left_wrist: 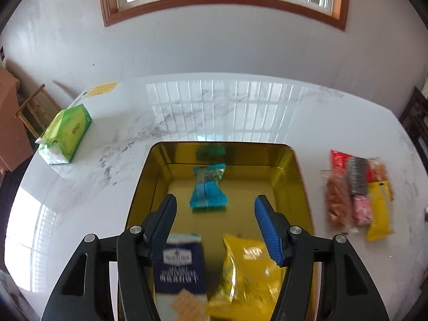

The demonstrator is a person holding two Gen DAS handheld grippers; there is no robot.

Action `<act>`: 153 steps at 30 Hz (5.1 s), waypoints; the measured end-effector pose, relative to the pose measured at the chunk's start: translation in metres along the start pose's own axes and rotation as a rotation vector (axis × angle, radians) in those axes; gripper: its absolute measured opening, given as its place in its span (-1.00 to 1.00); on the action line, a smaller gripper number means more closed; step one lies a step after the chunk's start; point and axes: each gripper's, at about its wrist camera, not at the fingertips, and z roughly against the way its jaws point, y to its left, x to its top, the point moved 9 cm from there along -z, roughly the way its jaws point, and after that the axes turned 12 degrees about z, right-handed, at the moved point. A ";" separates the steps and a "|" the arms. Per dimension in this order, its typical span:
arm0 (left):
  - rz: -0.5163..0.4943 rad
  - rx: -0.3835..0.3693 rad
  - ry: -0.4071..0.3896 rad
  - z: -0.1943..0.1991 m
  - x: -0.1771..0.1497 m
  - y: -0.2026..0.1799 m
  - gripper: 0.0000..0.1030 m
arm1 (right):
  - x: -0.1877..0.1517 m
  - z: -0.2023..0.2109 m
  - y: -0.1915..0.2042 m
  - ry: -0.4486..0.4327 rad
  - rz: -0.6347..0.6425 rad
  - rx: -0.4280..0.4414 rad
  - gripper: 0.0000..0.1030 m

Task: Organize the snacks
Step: 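Lower the blue snack into the tin and open the left tool while the right tool holds the pink cake, then carry the pink cake over the tin with the right tool, then lower the pink cake into the tin and open the right tool, then move the left tool toward the clear bag of orange nuts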

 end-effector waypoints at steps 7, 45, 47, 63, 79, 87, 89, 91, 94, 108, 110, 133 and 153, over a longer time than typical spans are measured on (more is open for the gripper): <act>0.030 -0.035 -0.053 0.050 -0.027 0.008 0.22 | -0.003 0.002 0.001 -0.002 0.011 -0.002 -0.46; 0.208 -0.051 0.053 0.074 -0.173 0.101 0.26 | 0.053 0.127 0.353 -0.172 0.412 0.499 -0.47; 0.201 -0.058 0.067 0.071 -0.176 0.100 0.26 | 0.056 0.130 0.386 -0.163 0.438 0.544 -0.47; 0.172 -0.031 0.046 0.064 -0.179 0.105 0.81 | 0.057 0.076 0.520 -0.002 0.574 0.570 -0.47; 0.112 0.040 0.019 0.060 -0.182 0.105 0.83 | 0.050 0.038 0.540 0.070 0.650 0.467 -0.47; 0.102 0.048 0.013 0.060 -0.184 0.103 0.85 | 0.051 0.038 0.543 0.065 0.647 0.459 -0.44; 0.099 0.051 0.012 0.060 -0.185 0.103 0.86 | 0.051 0.038 0.541 0.064 0.642 0.456 -0.44; 0.099 0.051 0.011 0.060 -0.185 0.103 0.89 | 0.052 0.039 0.542 0.057 0.645 0.453 -0.43; 0.101 0.052 0.010 0.060 -0.185 0.104 0.91 | 0.052 0.041 0.543 0.045 0.657 0.443 -0.43; 0.099 0.051 0.009 0.060 -0.186 0.105 0.96 | 0.061 0.052 0.535 -0.031 0.611 0.459 -0.22; 0.099 0.051 0.008 0.060 -0.186 0.105 0.96 | 0.062 0.054 0.535 -0.043 0.606 0.463 -0.21; 0.067 0.009 -0.013 0.072 -0.181 0.104 0.99 | 0.036 0.052 0.247 -0.145 0.301 0.198 -0.21; -0.124 -0.386 0.081 0.110 -0.054 -0.091 0.92 | 0.004 0.014 0.108 -0.032 0.174 0.045 -0.21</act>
